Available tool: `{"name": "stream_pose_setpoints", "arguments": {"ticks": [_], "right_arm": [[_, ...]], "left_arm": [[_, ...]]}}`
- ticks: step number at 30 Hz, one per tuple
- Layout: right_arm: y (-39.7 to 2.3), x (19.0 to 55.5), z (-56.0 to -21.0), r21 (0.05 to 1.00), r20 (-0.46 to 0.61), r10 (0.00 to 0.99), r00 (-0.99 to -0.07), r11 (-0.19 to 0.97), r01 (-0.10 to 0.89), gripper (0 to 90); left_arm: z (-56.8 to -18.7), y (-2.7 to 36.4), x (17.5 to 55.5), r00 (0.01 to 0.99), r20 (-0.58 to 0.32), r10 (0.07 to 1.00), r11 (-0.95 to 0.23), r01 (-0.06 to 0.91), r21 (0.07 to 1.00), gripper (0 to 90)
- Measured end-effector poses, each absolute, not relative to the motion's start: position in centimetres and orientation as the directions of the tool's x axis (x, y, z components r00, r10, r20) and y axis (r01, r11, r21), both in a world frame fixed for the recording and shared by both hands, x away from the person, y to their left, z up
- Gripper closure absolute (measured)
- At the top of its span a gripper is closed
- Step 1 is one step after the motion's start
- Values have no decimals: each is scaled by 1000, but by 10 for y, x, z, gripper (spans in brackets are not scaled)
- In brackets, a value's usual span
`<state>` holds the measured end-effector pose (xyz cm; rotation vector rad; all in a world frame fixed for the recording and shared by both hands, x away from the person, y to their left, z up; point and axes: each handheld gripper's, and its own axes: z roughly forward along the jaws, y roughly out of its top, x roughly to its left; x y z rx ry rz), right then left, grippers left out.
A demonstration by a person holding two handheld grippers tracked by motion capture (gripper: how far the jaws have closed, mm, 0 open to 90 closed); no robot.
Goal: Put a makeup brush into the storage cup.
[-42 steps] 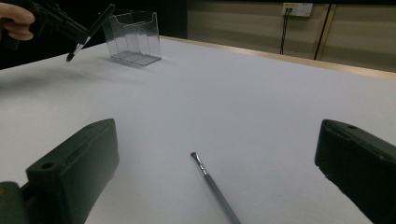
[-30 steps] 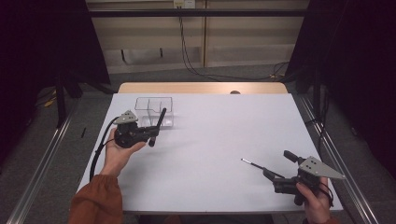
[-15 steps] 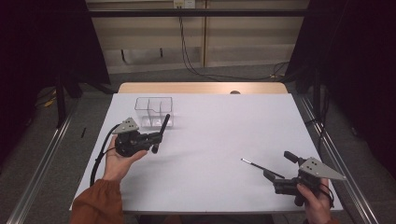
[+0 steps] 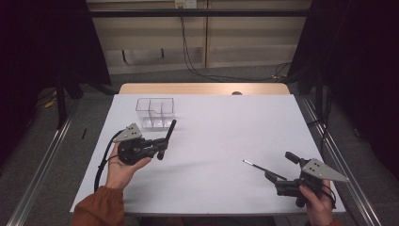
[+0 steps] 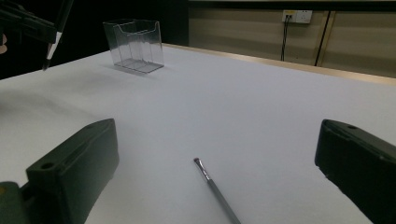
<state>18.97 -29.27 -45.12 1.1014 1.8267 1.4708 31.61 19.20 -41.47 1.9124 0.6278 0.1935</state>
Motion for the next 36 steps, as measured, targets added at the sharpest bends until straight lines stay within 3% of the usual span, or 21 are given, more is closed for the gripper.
{"name": "stream_pose_setpoints", "arguments": {"ticks": [22, 36], "right_arm": [[-280, 197, -450, 956, 97, 821, -562, 81, 284, 0], [-255, 215, -435, 962, 76, 734, -675, 125, 245, 0]], "left_arm": [[-413, 163, 295, 905, -174, 389, -341, 317, 885, 780], [-408, 151, 286, 922, -201, 330, -385, 326, 863, 781]]}}
